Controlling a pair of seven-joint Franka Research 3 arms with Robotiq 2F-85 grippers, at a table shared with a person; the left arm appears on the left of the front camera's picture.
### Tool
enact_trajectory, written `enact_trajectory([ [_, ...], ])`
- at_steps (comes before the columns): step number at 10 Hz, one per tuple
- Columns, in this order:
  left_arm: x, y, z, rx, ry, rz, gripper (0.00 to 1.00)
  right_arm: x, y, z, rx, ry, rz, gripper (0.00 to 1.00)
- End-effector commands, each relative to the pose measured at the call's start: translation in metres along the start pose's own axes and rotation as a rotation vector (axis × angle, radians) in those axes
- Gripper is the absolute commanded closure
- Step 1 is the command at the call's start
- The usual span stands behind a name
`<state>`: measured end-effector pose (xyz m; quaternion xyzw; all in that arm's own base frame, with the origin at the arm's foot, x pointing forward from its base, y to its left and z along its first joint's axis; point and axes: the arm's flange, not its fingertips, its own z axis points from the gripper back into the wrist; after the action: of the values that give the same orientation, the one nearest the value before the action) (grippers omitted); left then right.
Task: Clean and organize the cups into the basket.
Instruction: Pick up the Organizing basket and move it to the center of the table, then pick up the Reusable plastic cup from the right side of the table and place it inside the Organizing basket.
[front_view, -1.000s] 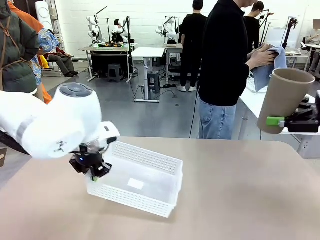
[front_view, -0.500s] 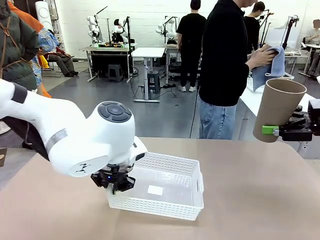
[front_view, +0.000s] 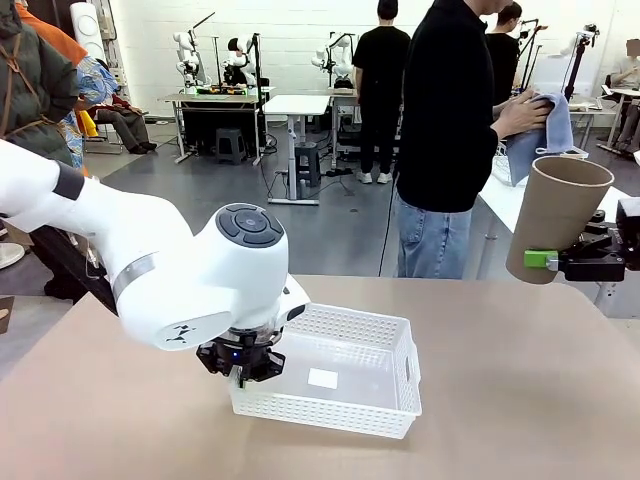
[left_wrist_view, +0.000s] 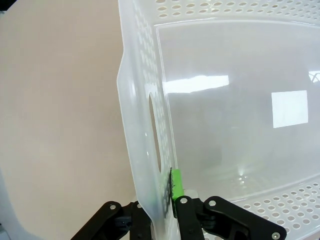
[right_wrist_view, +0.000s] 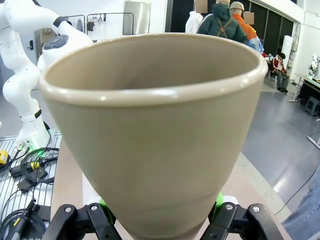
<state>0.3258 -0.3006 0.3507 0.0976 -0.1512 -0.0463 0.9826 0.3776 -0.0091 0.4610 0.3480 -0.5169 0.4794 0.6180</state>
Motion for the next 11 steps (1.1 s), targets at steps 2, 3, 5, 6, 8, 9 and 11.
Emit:
enact_trajectory([
  [2,-0.004,0.002,-0.001,0.009,-0.001,-0.005,1.0,0.0,0.0,0.0,0.0,0.0,0.0,0.21],
  [3,-0.004,0.002,-0.001,0.009,-0.001,-0.005,1.0,0.012,0.006,-0.017,0.03,0.072,0.049,0.21],
  [5,-0.004,0.002,-0.001,0.009,-0.001,-0.005,1.0,0.043,0.009,-0.087,0.121,0.446,0.087,0.21],
  [6,-0.004,0.002,-0.001,0.009,-0.001,-0.005,1.0,0.057,0.009,-0.111,0.127,0.634,0.117,0.21],
  [8,-0.004,0.002,-0.001,0.009,-0.001,-0.005,1.0,0.081,0.028,-0.158,0.094,0.947,0.208,0.21],
  [9,-0.004,0.002,-0.001,0.009,-0.001,-0.005,1.0,0.083,0.039,-0.178,0.103,1.068,0.242,0.21],
  [11,-0.004,0.002,-0.001,0.009,-0.001,-0.005,1.0,0.081,0.054,-0.208,0.096,1.234,0.273,0.21],
])
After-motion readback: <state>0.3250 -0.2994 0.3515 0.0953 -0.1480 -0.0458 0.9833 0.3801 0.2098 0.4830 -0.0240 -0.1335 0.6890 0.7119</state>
